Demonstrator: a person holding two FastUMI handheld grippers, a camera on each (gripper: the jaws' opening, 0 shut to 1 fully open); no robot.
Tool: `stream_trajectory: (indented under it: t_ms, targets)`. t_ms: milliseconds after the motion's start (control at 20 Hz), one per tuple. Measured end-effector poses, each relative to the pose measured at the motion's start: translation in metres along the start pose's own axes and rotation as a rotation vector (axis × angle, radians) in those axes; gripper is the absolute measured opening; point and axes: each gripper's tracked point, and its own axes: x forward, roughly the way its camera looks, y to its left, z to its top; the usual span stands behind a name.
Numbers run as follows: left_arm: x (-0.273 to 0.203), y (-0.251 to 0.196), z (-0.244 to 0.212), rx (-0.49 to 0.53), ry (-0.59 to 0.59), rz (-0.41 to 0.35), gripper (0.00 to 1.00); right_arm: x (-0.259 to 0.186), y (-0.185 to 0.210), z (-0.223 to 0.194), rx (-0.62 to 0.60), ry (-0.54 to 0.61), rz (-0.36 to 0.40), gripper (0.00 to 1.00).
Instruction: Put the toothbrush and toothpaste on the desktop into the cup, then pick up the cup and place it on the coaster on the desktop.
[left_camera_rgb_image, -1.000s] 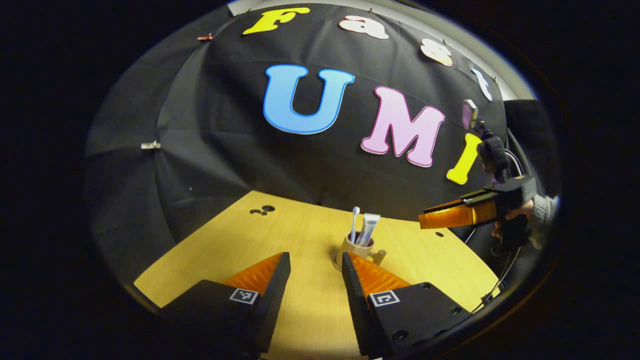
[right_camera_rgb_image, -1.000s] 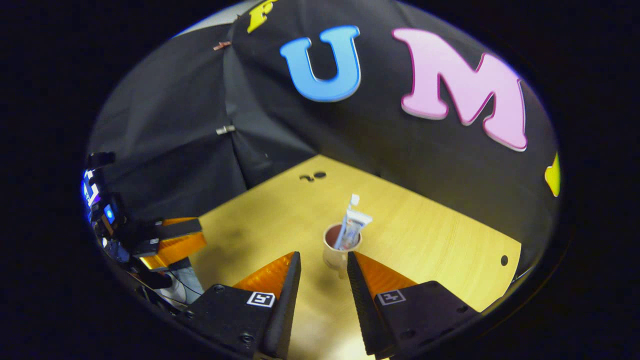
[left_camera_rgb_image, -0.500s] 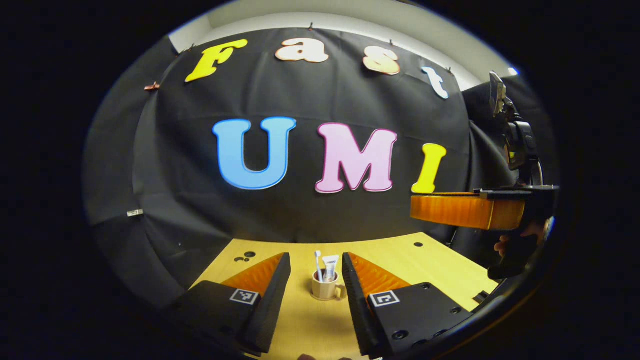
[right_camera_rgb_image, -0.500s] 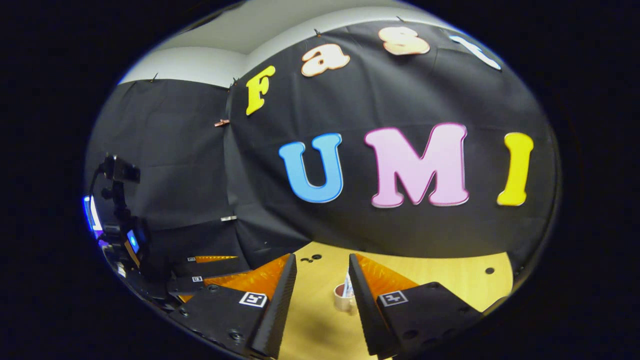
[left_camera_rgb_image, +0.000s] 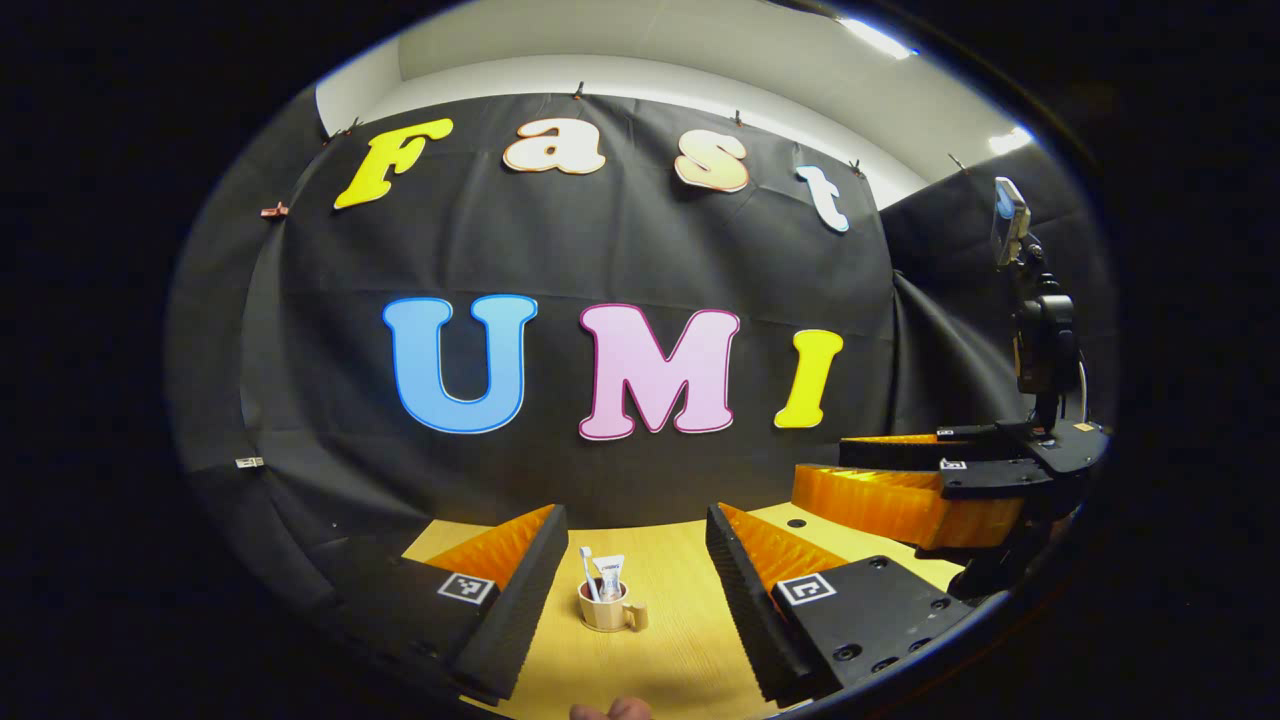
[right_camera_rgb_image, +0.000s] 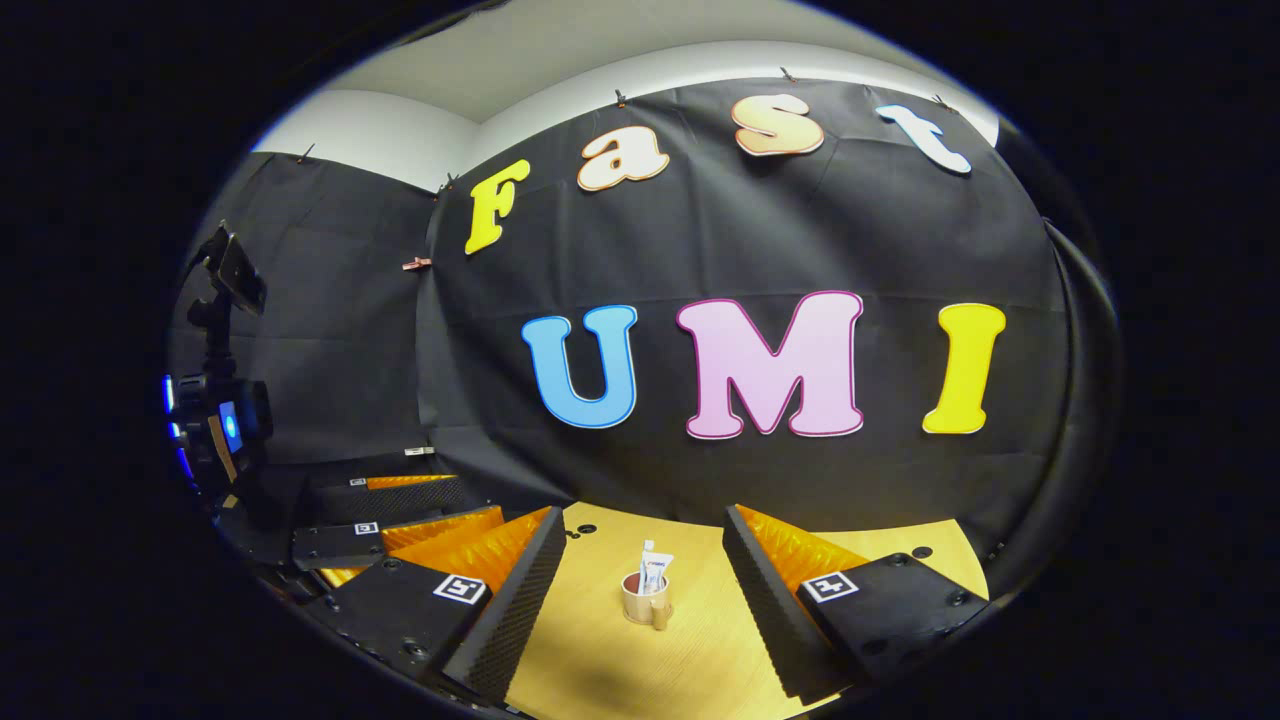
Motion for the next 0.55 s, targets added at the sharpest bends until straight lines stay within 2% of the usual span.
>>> stream_trajectory:
  t_ms: [200,550]
  targets:
    - [-0.0022,-0.0040,0.0093,-0.003,-0.033,0.013,0.95,-0.0011,-0.0066,-0.0023,0.005,0.000,-0.021,0.98]
    - [0.0031,-0.0074,0.0090,-0.014,-0.020,0.003,0.96,-0.0027,-0.0084,-0.0003,-0.009,-0.002,-0.026,0.98]
